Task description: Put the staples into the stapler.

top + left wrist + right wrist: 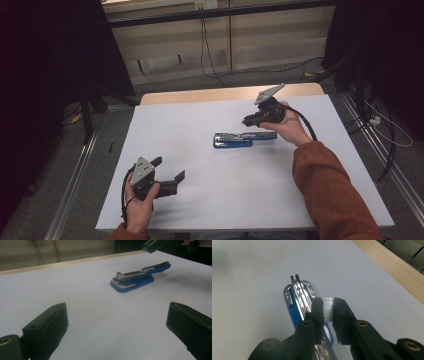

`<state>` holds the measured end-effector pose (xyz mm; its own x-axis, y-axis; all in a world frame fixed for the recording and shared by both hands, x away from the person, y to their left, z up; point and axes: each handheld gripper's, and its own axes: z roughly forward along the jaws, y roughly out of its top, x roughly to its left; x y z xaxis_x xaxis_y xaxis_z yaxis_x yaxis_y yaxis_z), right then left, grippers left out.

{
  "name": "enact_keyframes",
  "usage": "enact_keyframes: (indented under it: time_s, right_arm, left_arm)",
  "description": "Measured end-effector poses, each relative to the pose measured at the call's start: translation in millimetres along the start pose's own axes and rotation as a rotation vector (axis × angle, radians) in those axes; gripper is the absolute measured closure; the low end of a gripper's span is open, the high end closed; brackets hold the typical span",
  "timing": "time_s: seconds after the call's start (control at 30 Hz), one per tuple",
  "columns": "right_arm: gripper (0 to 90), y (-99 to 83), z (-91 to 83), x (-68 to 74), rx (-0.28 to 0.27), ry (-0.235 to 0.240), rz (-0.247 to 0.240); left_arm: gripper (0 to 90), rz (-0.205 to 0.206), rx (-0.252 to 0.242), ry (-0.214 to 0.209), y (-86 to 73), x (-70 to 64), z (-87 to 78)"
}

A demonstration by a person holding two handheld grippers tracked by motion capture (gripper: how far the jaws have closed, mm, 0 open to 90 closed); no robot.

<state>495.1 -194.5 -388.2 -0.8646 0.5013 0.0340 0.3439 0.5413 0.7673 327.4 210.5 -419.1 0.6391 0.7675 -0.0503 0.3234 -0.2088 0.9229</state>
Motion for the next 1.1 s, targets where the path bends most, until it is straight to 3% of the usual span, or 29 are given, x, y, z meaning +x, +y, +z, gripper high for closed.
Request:
enact_keyframes:
  time_s: [0.83,1.1]
  right_arm:
    - [79.0,16.5,26.3,12.9,0.013,0.046,-0.040]
    - [79.1,23.1,34.4,14.7,-0.016,0.067,-0.027]
  left_arm:
    - [3.9,0.000,0.002,-0.008,0.4,0.4,0.4]
    - [3.9,-0.002,0.000,-0.008,0.4,0.5,0.5]
